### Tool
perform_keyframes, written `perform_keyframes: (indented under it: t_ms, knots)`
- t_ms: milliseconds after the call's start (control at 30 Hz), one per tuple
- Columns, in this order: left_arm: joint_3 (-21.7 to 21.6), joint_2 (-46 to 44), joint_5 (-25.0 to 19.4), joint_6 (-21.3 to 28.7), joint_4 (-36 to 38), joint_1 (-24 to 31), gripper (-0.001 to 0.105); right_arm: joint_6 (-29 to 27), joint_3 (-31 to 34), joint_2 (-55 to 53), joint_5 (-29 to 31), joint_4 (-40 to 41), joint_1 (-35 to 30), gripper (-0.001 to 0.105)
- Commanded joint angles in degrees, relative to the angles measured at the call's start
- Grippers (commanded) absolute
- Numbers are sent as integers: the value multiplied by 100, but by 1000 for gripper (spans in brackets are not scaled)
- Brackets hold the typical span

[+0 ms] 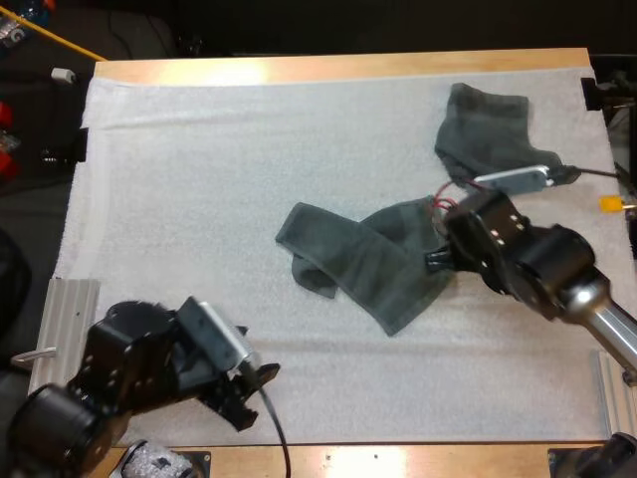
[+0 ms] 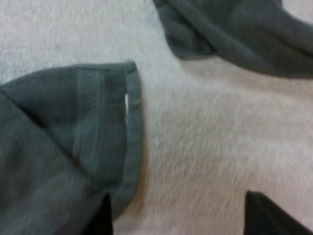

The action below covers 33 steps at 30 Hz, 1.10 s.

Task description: Pick towel from pile, fold and stack

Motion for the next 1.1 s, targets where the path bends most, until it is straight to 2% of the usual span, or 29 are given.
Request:
perform_keyframes:
  t_ms: [0, 200, 367, 533, 667, 833, 933, 1067]
  knots:
    - [-23, 66, 36, 30, -192, -97, 60, 66, 46, -166, -68, 41, 4, 56]
    - [-23, 626, 36, 30, -925, -636, 60, 253, 250, -925, -96, 81, -11, 56]
    - [-23, 1200, -42, 30, -1435, -1247, 60, 317, 249, -1242, -437, 110, -399, 56]
    - [-23, 1956, -612, 30, -1976, -1950, 60, 317, 249, -1253, -1373, 160, -1166, 56]
    - [-23, 2573, -700, 30, -2378, -2342, 60, 240, 249, -1253, -2060, 157, -1680, 56]
    - [-23, 3408, -1162, 30, -2628, -2758, 60, 77, 249, -1253, -2903, 157, -2281, 56]
    - [-23, 3887, -1290, 30, -2780, -2885, 60, 16, 249, -1253, -3223, 157, -2527, 56]
    - [-23, 4439, -1465, -143, -3058, -2939, 60, 14, 249, -1253, -3330, 169, -2603, 56]
